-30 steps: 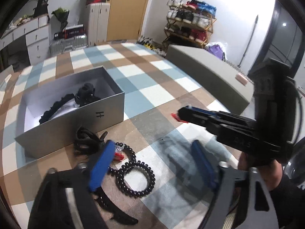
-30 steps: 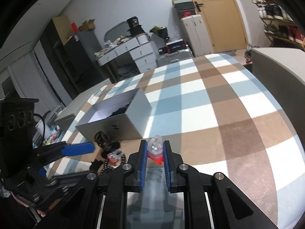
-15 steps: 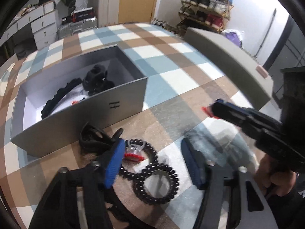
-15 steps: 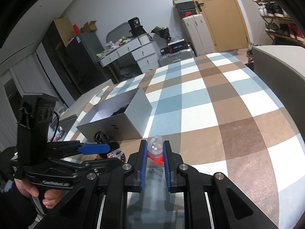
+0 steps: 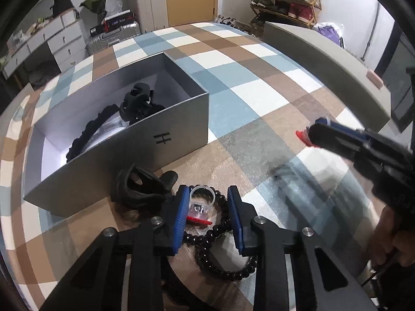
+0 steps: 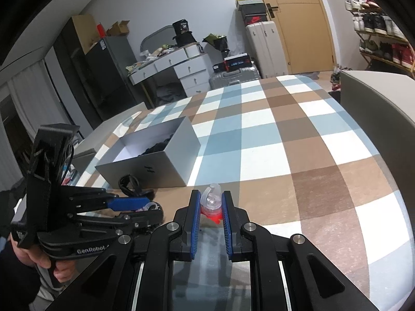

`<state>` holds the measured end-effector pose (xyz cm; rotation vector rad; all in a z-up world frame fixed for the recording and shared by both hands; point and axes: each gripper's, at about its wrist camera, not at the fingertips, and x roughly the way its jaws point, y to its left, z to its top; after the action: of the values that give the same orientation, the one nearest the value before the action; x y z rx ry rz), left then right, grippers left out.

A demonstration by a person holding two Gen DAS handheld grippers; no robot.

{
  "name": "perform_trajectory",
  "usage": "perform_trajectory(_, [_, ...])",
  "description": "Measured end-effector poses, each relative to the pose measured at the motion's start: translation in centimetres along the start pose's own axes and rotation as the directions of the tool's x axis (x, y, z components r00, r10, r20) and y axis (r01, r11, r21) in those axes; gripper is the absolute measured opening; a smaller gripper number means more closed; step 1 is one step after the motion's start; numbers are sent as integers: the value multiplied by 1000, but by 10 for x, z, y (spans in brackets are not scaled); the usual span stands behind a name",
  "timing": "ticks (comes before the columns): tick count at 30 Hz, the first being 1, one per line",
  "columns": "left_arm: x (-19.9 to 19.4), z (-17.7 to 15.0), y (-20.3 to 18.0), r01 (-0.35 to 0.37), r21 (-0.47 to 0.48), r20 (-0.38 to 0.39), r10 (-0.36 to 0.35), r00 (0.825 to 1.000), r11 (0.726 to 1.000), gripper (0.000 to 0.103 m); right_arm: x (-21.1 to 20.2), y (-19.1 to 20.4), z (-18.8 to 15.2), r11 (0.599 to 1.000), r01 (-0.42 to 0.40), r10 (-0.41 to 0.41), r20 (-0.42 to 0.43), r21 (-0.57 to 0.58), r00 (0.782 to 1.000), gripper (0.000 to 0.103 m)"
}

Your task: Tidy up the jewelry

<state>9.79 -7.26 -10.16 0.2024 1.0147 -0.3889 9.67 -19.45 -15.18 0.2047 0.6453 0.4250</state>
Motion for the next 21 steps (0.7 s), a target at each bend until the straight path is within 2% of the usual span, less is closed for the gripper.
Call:
perform_trajectory(5, [-1, 0, 0, -5, 4, -2, 5, 1000, 1000, 14, -2, -3, 0, 1000, -4, 4, 2, 12, 1000, 15])
perform_trajectory(11, [-4, -1, -5, -23, 18, 23, 23, 999, 1000, 14, -4, -3, 1, 1000, 0, 0, 9, 12, 1000, 16])
perform_trajectory(21, [-28, 3, -3, 13, -30, 78, -11, 997, 999, 14, -9, 0, 4, 1000, 7, -7, 20, 8, 1000, 16])
